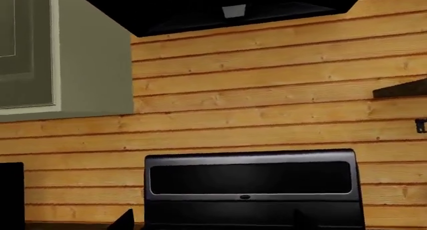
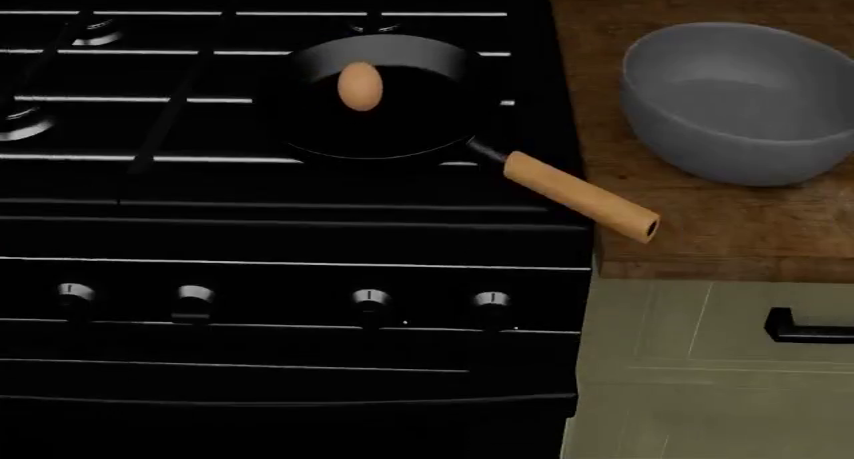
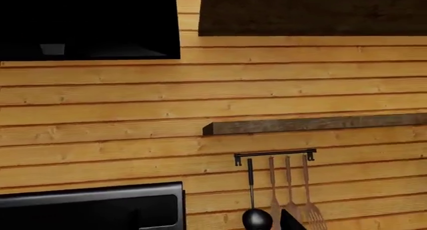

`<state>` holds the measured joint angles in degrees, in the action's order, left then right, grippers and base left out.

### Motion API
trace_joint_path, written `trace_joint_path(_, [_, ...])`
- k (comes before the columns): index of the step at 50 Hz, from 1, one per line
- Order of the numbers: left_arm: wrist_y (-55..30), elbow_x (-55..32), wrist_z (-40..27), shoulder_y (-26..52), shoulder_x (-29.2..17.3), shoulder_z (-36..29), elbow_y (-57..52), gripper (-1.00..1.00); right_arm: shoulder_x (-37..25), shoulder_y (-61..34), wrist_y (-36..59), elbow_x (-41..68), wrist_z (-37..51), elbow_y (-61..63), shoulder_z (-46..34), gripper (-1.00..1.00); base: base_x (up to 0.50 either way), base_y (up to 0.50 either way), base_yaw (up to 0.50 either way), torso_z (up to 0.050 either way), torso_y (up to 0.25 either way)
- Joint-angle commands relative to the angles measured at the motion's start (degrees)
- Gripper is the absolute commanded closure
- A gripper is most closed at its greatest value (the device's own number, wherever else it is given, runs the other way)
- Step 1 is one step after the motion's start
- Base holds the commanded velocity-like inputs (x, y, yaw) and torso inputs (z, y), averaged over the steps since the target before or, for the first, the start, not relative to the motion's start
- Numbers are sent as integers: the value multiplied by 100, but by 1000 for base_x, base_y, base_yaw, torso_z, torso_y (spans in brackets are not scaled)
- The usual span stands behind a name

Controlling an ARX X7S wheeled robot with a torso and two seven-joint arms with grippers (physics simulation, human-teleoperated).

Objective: Pick the egg from the pan and place it in the bowl.

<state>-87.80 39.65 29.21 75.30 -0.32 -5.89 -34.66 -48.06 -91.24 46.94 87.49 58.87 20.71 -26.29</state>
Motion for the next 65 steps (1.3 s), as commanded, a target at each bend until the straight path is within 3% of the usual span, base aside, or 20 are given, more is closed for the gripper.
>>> trace_joint_path(1, [-220, -15, -8, 604, 32, 298, 626, -100, 203, -607, 301, 24, -120, -904, -324, -100, 0, 0, 0, 0, 0])
trace_joint_path(28, [-220, -121, -138, 556, 32, 457, 555, -100, 129, -256, 40, 246, -181, -890, -123, -100, 0, -122, 0, 0, 0])
trace_joint_path(42, [-220, 613, 493, 553, 32, 430, 569, -100, 247, -416, 216, 400, -86, -822, -222, -100, 0, -141, 0, 0, 0])
trace_joint_path(58, [-220, 956, 731, 596, 32, 413, 539, -100, 271, -205, 108, 435, -139, -816, -210, -100, 381, 0, 0, 0, 0])
trace_joint_path(65, [-220, 692, 436, 551, 32, 380, 490, -100, 293, -91, 65, 385, -226, -844, -240, -100, 427, 0, 0, 0, 0])
